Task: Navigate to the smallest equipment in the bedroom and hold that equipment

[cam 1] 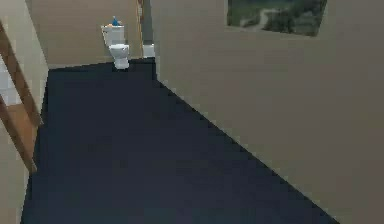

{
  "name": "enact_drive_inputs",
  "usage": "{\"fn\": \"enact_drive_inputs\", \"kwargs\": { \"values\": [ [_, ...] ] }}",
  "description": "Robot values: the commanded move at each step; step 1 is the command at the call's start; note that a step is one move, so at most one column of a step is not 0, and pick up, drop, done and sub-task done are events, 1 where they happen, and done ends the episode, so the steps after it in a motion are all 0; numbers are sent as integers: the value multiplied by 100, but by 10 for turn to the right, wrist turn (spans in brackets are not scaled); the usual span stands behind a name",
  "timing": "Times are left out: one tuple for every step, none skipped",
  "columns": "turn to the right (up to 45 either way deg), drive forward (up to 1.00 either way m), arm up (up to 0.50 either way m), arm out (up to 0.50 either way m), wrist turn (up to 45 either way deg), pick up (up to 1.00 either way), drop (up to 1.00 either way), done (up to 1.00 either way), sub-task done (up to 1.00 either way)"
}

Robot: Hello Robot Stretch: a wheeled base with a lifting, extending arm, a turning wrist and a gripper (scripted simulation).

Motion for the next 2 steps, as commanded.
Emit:
{"fn": "enact_drive_inputs", "kwargs": {
  "values": [
    [450,0,0,0,0,0,0,0,0],
    [120,0,0,0,0,0,0,0,0]
  ]
}}
